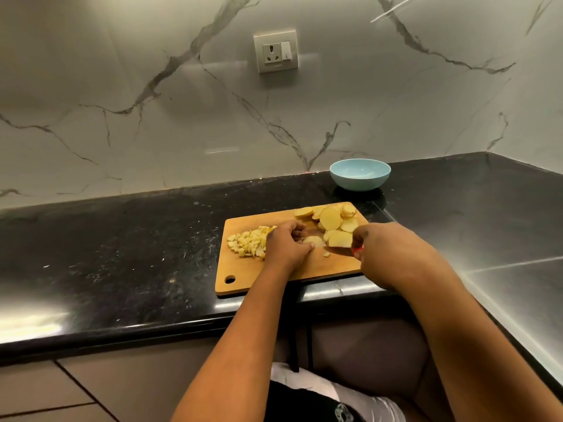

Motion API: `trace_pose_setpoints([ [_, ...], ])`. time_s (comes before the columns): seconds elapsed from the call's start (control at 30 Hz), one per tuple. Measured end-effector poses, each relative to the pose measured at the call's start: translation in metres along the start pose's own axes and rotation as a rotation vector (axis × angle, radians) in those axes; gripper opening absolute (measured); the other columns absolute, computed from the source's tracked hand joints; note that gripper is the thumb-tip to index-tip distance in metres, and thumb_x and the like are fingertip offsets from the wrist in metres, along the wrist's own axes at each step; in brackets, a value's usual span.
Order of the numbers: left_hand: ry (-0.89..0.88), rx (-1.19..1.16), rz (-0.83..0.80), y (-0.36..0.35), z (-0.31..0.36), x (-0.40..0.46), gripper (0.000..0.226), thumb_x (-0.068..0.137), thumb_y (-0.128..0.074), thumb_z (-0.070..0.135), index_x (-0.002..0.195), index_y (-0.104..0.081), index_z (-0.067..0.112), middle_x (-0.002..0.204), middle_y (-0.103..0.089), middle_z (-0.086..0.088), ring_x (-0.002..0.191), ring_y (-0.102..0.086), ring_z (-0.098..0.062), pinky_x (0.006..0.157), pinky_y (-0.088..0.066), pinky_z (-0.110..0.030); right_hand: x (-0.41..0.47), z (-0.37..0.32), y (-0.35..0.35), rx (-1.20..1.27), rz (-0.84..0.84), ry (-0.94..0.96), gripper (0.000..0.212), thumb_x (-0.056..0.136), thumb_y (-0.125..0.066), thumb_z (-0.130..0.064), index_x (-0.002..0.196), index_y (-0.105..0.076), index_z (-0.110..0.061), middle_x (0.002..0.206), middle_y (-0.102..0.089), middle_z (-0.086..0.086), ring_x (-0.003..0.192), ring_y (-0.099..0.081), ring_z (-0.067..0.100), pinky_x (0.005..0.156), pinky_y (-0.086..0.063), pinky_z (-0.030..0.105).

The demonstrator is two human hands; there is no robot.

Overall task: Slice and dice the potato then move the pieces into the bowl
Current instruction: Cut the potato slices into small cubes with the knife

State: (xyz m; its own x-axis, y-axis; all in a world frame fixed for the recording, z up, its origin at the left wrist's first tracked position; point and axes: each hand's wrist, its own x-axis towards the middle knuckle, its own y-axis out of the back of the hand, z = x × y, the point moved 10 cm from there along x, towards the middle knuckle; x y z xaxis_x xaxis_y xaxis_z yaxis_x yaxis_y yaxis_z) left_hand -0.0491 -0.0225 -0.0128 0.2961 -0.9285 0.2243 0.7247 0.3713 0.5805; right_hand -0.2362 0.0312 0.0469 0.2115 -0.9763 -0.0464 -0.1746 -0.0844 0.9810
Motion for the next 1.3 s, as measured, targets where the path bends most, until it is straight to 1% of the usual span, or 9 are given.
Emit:
trace_pose_setpoints([
  [0.1,0.005,0.045,0.046,0.006,0.0,-0.005,0.042,0.08,-0.079,0.016,0.12,-0.065,0.017,0.101,-0.071,0.003,0.091,-0.063,-0.008,0.083,-0.051,-0.02,0.002,-0.006,0.002,0.15,0.178,0.03,0.024,0.093,-0.052,-0.014,0.112,-0.056,-0.028,0.086,-0.052,0.0,0.079,-0.056,0.02,0.073,-0.057,0.038],
  [0.3,0.021,0.07,0.038,0.008,0.001,-0.004,0.039,0.081,-0.077,0.013,0.119,-0.065,0.014,0.101,-0.073,0.0,0.093,-0.065,-0.01,0.085,-0.048,-0.02,0.007,-0.024,-0.022,0.121,0.101,0.061,0.036,0.095,-0.048,-0.009,0.126,-0.053,-0.027,0.108,-0.057,0.007,0.09,-0.057,0.024,0.066,-0.047,0.033],
  [0.43,0.025,0.064,0.034,0.007,0.0,-0.006,0.038,0.083,-0.076,0.012,0.119,-0.064,0.013,0.1,-0.072,0.0,0.09,-0.063,-0.008,0.08,-0.046,-0.017,-0.001,-0.014,-0.01,0.008,-0.001,0.037,0.039,0.089,-0.055,-0.005,0.124,-0.054,-0.025,0.102,-0.054,0.003,0.093,-0.056,0.024,0.08,-0.052,0.037],
  [0.5,0.027,0.061,0.034,0.008,0.001,-0.007,0.039,0.083,-0.076,0.012,0.12,-0.064,0.013,0.101,-0.071,0.0,0.089,-0.062,-0.008,0.079,-0.046,-0.017,-0.006,-0.005,-0.005,-0.047,-0.067,0.01,0.043,0.087,-0.06,-0.005,0.126,-0.055,-0.023,0.115,-0.057,0.006,0.104,-0.058,0.028,0.09,-0.053,0.042],
  [0.57,0.03,0.061,0.048,0.01,0.0,-0.009,0.042,0.082,-0.077,0.014,0.121,-0.062,0.012,0.098,-0.071,0.001,0.088,-0.061,-0.008,0.08,-0.046,-0.018,-0.008,-0.002,-0.002,-0.055,-0.068,0.002,0.042,0.089,-0.061,-0.008,0.127,-0.055,-0.025,0.121,-0.057,0.008,0.106,-0.058,0.028,0.091,-0.053,0.042],
  [0.7,0.037,0.083,0.098,0.015,0.0,-0.012,0.041,0.084,-0.074,0.013,0.122,-0.061,0.012,0.092,-0.07,0.002,0.085,-0.059,-0.007,0.077,-0.043,-0.018,-0.002,-0.013,-0.003,0.135,0.114,0.025,0.028,0.093,-0.053,-0.013,0.118,-0.054,-0.028,0.095,-0.057,0.004,0.083,-0.058,0.022,0.074,-0.056,0.038],
  [0.9,0.057,0.082,0.08,0.014,-0.003,-0.01,0.041,0.085,-0.071,0.01,0.124,-0.06,0.011,0.096,-0.072,-0.001,0.094,-0.062,-0.011,0.085,-0.045,-0.022,-0.004,-0.032,-0.022,0.084,0.086,0.075,0.031,0.094,-0.046,-0.007,0.118,-0.053,-0.025,0.095,-0.051,0.004,0.083,-0.054,0.022,0.07,-0.052,0.036],
  [1.1,0.047,0.06,0.107,0.015,-0.005,-0.011,0.039,0.084,-0.07,0.009,0.122,-0.06,0.011,0.091,-0.07,0.001,0.087,-0.061,-0.008,0.077,-0.043,-0.018,-0.014,-0.009,-0.004,-0.073,-0.125,0.001,0.043,0.088,-0.061,-0.006,0.126,-0.054,-0.026,0.118,-0.056,0.007,0.106,-0.057,0.027,0.092,-0.053,0.042],
  [1.3,0.085,0.036,0.114,0.016,-0.01,-0.011,0.043,0.084,-0.069,0.01,0.125,-0.056,0.014,0.09,-0.069,0.001,0.092,-0.063,-0.012,0.078,-0.046,-0.021,-0.002,-0.02,-0.007,0.152,0.13,0.059,0.03,0.093,-0.053,-0.011,0.116,-0.055,-0.029,0.094,-0.057,0.004,0.081,-0.057,0.021,0.073,-0.057,0.038],
])
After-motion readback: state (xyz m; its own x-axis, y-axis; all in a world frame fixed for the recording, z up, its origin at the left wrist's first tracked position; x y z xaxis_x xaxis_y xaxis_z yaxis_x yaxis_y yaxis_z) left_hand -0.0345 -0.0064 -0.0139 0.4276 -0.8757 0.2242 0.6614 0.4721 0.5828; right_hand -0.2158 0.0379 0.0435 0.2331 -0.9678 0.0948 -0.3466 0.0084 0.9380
